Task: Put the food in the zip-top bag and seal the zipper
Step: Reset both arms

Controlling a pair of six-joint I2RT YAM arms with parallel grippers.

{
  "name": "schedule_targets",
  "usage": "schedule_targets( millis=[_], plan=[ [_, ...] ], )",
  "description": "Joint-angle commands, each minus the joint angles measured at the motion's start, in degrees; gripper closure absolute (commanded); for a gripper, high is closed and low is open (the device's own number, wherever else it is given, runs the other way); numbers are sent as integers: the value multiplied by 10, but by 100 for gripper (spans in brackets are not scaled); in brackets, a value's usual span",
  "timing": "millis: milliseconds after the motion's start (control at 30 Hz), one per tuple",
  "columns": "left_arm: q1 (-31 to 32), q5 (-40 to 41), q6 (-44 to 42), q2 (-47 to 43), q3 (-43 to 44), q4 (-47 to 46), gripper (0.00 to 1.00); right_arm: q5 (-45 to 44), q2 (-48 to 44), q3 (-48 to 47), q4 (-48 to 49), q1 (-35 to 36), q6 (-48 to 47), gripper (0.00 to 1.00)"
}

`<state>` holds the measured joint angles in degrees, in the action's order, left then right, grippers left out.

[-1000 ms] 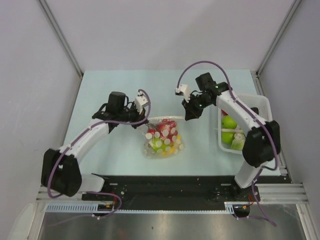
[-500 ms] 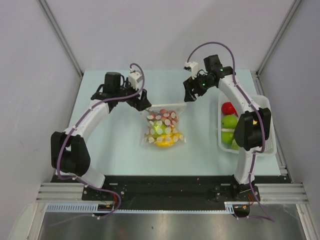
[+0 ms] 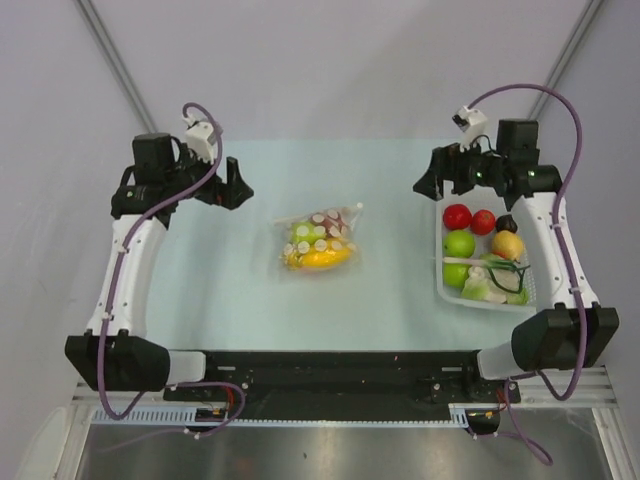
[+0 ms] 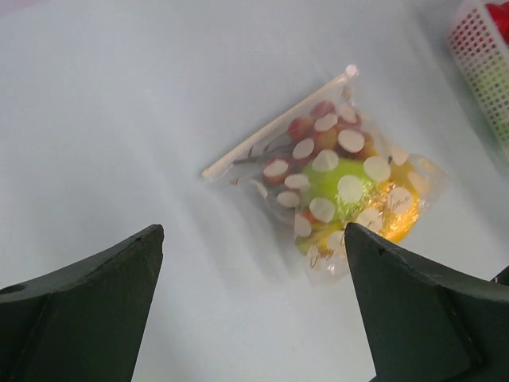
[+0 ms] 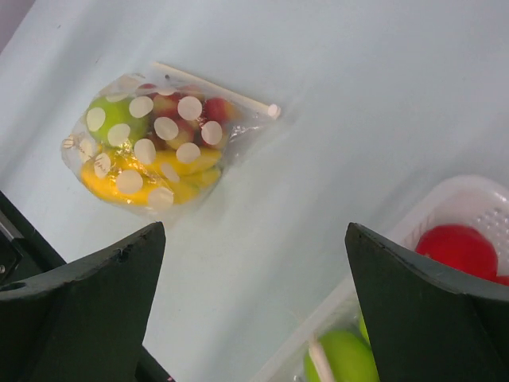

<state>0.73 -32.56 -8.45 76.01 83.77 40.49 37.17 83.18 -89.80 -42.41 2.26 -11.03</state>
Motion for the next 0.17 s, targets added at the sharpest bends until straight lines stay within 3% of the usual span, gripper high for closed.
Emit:
schedule_targets(
  millis=[0,133],
  plan=[
    [-6,70,4,-45,-70,35,0,15,-35,66,1,-18,23,0],
    [-21,72,12,-63,-76,35,0,12,-52,79,10,-34,30,0]
  ],
)
